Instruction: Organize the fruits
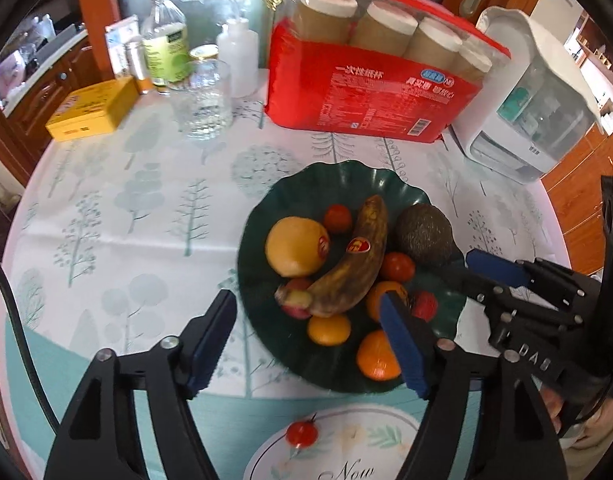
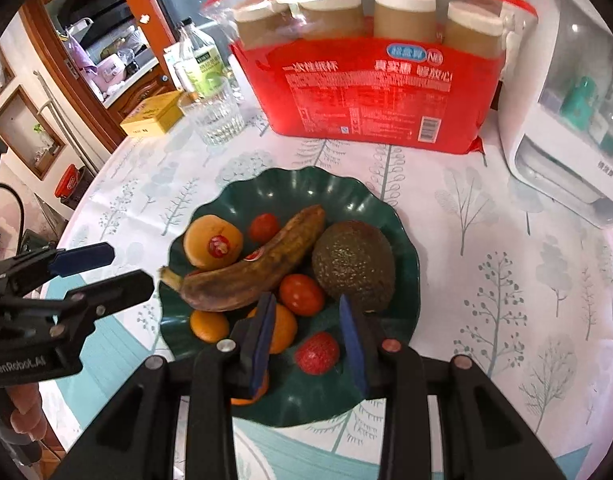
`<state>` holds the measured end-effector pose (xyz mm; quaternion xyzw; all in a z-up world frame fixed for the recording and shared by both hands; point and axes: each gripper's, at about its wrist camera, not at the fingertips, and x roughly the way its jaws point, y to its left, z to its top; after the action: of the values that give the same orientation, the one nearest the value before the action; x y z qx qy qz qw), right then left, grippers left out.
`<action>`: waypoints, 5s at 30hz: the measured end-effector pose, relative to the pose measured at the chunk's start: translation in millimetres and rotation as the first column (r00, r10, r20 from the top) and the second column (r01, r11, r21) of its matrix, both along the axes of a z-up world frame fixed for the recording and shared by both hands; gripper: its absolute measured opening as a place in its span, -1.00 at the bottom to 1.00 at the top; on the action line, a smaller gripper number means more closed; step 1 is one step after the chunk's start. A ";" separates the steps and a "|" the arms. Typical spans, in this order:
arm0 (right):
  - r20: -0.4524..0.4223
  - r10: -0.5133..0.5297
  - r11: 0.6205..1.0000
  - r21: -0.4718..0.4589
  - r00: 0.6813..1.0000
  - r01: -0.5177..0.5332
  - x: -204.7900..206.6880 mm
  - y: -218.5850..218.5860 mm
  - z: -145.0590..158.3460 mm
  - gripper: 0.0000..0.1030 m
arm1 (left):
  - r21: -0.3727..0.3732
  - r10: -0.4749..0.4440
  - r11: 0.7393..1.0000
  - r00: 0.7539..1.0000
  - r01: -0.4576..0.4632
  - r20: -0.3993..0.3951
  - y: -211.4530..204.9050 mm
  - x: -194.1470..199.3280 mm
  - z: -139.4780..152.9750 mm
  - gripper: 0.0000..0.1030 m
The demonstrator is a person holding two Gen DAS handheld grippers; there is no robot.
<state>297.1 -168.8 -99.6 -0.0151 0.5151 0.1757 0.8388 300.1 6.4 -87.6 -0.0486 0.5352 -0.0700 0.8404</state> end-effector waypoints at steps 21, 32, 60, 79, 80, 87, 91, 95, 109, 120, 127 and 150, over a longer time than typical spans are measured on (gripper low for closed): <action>-0.019 0.151 0.989 0.003 0.988 -0.151 -97.8 59.4 -1.9 -0.35 | 0.149 0.214 0.960 0.963 -0.238 0.161 60.4 -145.0 20.3 0.78; -0.101 0.186 0.982 0.001 0.977 -0.187 -119.8 91.0 -43.7 -0.35 | 0.150 0.348 0.920 0.930 -0.363 0.116 84.1 -174.7 -31.7 0.78; -0.115 0.171 0.984 -0.036 0.979 -0.176 -115.0 121.1 -86.3 -0.45 | 0.116 0.358 0.924 0.931 -0.364 0.071 92.9 -163.1 -67.5 0.78; -0.064 0.143 0.986 -0.076 0.988 -0.148 -136.7 74.1 -58.5 -0.46 | 0.070 0.244 0.967 0.970 -0.243 0.005 47.7 -160.5 -60.7 0.78; -0.060 0.135 0.988 -0.073 0.989 -0.139 -136.5 69.9 -56.2 -0.46 | 0.068 0.239 0.969 0.971 -0.239 0.004 45.0 -160.1 -59.5 0.78; -0.037 0.095 0.993 -0.060 0.995 -0.097 -132.1 47.1 -41.9 -0.46 | 0.060 0.207 0.977 0.978 -0.207 0.008 22.6 -154.1 -47.5 0.78; -0.025 0.072 0.996 -0.041 0.997 -0.073 -123.1 33.4 -31.2 -0.46 | 0.065 0.179 0.981 0.983 -0.181 0.026 13.3 -148.8 -34.4 0.78; -0.003 0.048 0.998 -0.030 0.999 -0.048 -109.7 20.4 -17.2 -0.46 | 0.089 0.162 0.982 0.986 -0.165 0.043 8.2 -138.6 -20.5 0.78; 0.091 -0.025 0.999 -0.032 0.996 0.029 -28.5 10.6 23.3 -0.46 | 0.095 0.149 0.982 0.979 -0.163 0.141 0.4 -73.7 32.7 0.88; 0.010 -0.066 0.994 -0.090 0.998 0.067 10.2 7.6 -20.3 -0.45 | 0.110 0.111 0.986 0.988 -0.123 0.110 -5.9 -30.2 16.8 0.89; -0.015 -0.067 0.995 -0.071 0.998 0.066 12.5 3.9 -27.0 -0.34 | 0.099 0.116 0.987 0.990 -0.123 0.077 -5.8 -21.9 3.1 0.89; -0.002 -0.076 0.997 -0.028 0.997 0.076 -52.8 -17.0 18.3 -0.30 | 0.066 0.098 0.992 0.987 -0.107 0.127 -23.3 -87.8 51.1 0.89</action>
<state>244.3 -185.9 -81.3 -0.0068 0.5191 0.1366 0.8437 212.3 -16.9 -36.5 -0.0408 0.4813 -0.0102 0.8755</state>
